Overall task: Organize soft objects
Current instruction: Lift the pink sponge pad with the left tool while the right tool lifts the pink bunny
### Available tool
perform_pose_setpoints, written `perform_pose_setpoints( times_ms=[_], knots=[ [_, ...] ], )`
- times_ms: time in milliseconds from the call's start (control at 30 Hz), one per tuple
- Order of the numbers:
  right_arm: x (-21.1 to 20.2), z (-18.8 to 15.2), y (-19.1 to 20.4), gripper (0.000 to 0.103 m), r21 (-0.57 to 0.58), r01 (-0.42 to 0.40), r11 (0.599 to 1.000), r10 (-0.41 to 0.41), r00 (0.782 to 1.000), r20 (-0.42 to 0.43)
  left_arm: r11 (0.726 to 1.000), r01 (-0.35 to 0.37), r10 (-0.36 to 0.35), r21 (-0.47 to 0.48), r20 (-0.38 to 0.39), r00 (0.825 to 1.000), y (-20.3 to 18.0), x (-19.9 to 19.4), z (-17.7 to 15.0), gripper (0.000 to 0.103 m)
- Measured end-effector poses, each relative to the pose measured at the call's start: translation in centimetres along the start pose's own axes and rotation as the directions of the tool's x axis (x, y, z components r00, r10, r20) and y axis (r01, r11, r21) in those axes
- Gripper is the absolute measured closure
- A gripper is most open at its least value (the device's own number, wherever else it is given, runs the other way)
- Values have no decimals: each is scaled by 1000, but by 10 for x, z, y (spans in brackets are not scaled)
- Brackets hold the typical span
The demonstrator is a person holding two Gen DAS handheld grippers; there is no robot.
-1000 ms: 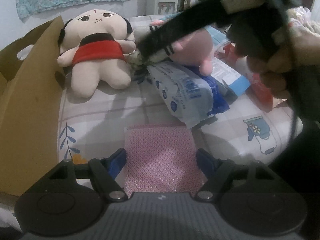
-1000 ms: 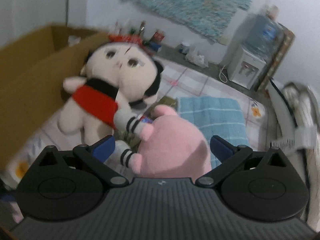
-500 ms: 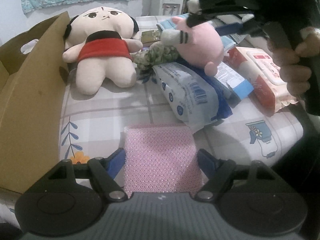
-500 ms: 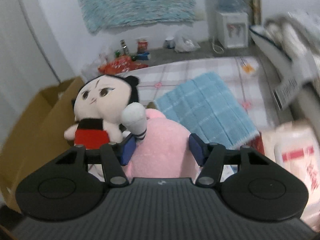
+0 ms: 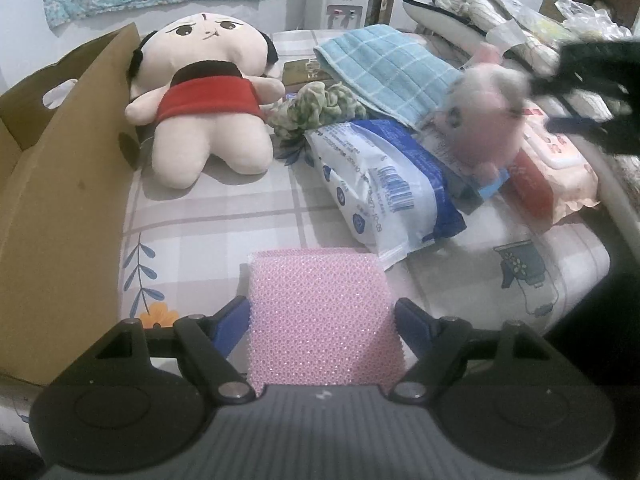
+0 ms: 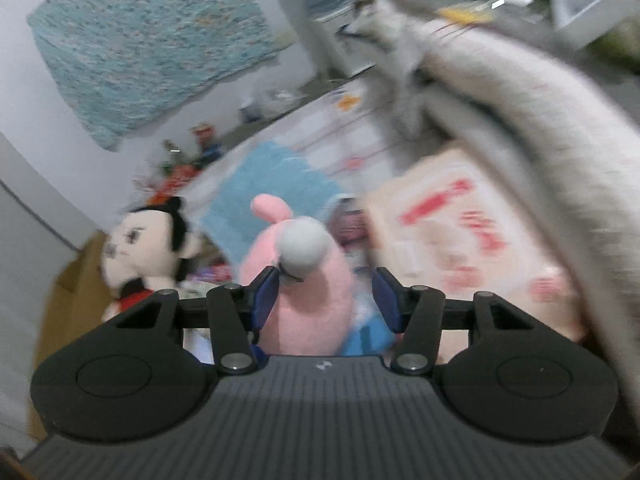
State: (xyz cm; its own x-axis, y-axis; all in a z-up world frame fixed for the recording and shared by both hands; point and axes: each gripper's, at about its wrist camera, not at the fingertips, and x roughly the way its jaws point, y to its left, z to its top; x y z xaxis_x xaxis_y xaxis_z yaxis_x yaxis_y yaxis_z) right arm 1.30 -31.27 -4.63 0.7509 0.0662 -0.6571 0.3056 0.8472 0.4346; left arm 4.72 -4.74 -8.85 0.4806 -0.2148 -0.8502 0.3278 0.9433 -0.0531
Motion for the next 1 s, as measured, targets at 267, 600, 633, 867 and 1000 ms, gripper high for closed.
perform_pose_setpoints(
  times_ms=[267,600,633,867,1000],
  knots=[
    [-23,-16,-20,41,-93,168,981,-167,986,12,1000,9,-9,-4,0,1000,2,0,0,23],
    [-52,-7,39,1,-475,237,847,-150,965,213,1000,6,-6,-3,1,1000,1,1,0,23],
    [-46,-6,48,1,-525,234,818,-144,968,206,1000,6,-6,-4,0,1000,1,1,0,22],
    [31,-2,76,1,-640,220,736,-229,971,70,1000,14,-14,-7,-9,1000,4,4,1,21],
    [58,-12,74,15,-667,222,711,-292,956,8,1000,15,-15,-2,-4,1000,5,5,1,22]
  ],
)
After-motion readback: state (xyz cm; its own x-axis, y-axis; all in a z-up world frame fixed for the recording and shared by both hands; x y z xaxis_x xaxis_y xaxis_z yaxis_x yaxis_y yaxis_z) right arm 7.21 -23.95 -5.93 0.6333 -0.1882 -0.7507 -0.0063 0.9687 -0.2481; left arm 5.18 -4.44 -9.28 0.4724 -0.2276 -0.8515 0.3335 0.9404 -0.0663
